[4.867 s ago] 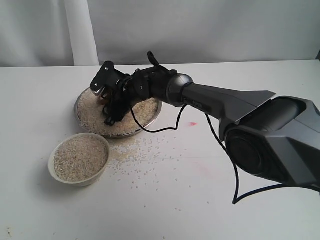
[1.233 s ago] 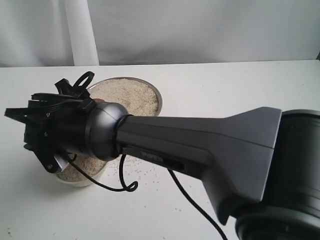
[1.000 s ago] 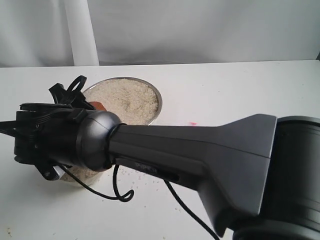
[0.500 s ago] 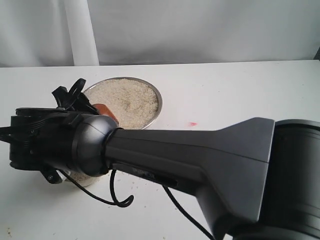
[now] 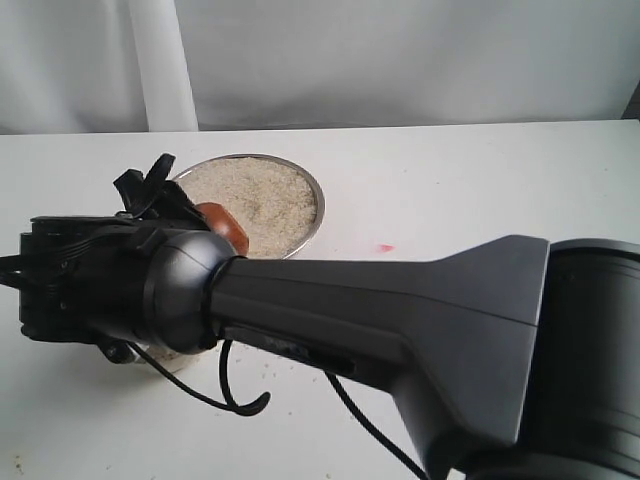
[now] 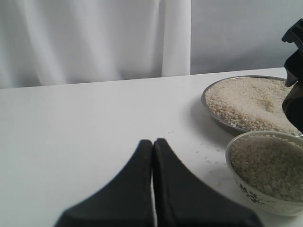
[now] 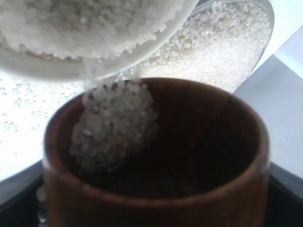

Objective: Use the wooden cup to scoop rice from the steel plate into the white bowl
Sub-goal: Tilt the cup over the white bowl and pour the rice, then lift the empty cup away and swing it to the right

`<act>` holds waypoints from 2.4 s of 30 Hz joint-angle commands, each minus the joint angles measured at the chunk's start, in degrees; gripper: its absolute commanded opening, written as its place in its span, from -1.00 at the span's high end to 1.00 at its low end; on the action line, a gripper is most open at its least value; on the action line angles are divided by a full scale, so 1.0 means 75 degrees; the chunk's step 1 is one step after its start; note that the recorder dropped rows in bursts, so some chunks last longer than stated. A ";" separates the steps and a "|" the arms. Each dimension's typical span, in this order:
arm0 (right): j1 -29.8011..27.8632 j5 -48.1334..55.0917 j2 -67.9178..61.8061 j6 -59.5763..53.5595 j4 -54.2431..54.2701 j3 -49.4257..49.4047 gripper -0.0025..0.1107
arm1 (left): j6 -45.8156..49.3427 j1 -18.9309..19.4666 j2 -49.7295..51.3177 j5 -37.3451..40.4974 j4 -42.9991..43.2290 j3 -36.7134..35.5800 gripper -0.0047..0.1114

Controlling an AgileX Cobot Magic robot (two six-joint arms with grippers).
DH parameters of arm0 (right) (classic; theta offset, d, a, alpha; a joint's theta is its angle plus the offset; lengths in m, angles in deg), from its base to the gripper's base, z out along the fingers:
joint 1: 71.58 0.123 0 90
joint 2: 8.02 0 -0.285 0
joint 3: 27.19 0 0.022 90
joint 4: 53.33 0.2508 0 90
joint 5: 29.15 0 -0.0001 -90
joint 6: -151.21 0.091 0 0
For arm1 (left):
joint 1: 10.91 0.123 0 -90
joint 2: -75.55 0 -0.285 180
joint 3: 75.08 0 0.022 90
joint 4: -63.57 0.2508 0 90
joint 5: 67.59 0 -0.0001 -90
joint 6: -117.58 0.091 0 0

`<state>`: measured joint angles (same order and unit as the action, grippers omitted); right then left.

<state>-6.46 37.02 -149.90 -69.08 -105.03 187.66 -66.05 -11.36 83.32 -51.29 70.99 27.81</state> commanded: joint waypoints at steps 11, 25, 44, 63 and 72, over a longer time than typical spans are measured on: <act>-0.0171 0.0097 0.0070 0.0131 -0.0303 -0.0033 0.96 | -0.0046 -0.0024 0.0002 -0.0086 -0.0063 -0.0014 0.92; -0.0171 -0.0245 -0.0012 0.0063 -0.1020 -0.0033 0.96 | -0.0046 -0.0024 0.0002 -0.0086 -0.0063 -0.0014 0.92; 0.0291 -0.0809 -0.0113 0.0013 -0.1619 -0.0033 0.96 | -0.0046 -0.0024 0.0002 -0.0086 -0.0063 -0.0014 0.92; 0.0917 -0.0688 0.0012 0.0137 -0.1302 -0.0033 0.96 | -0.0046 -0.0024 0.0002 -0.0086 -0.0063 -0.0014 0.92; 0.0887 -0.0750 0.0291 0.0285 -0.0978 -0.0033 0.96 | -0.0046 -0.0024 0.0002 -0.0086 -0.0063 -0.0014 0.92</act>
<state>0.29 31.43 -148.62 -65.91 -113.64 187.66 -66.05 -11.36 83.32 -51.29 70.99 27.81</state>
